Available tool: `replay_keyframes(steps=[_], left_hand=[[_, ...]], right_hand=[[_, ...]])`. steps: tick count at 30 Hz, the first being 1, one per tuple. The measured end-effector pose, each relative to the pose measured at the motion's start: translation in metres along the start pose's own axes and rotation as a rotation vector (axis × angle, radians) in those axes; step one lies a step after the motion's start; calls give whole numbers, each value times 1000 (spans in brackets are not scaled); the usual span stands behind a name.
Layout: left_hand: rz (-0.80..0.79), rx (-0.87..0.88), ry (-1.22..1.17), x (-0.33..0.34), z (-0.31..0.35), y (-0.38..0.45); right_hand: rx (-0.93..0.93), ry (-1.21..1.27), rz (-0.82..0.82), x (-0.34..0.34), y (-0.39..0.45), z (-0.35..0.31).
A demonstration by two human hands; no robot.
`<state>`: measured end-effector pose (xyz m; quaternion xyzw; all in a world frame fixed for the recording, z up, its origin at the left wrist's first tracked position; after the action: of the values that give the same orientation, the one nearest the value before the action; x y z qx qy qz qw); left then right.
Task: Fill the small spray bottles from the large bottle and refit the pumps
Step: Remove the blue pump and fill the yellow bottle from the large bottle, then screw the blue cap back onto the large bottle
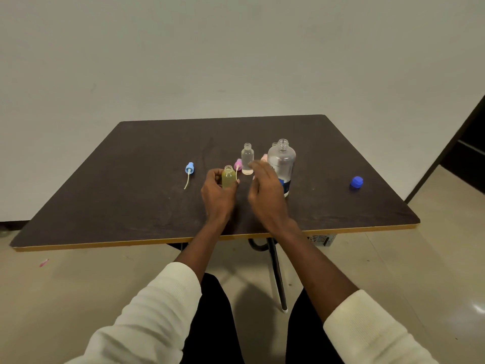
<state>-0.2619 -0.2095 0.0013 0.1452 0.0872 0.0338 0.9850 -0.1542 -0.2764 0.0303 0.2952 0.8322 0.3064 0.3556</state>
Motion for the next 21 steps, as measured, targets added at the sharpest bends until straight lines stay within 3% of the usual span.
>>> replay_keyframes(steps=[4, 8, 21], left_hand=[[62, -10, 2, -12, -5, 27], [80, -3, 38, -14, -12, 50], [132, 13, 117, -4, -17, 74]], right_hand=[[166, -34, -298, 29, 7, 6], [301, -69, -441, 47, 12, 18], [348, -54, -395, 62, 15, 36]])
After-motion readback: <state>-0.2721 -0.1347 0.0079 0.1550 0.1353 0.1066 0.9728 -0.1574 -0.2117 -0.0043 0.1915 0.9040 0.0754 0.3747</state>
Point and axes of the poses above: each hand's wrist, its own y-axis towards the middle knuckle, its own x-axis out of the palm, z = x × y, the point moved 2 cm from there along y, towards the middle knuckle, and after that the axes turned 3 degrees about y, right-handed, at the moved point
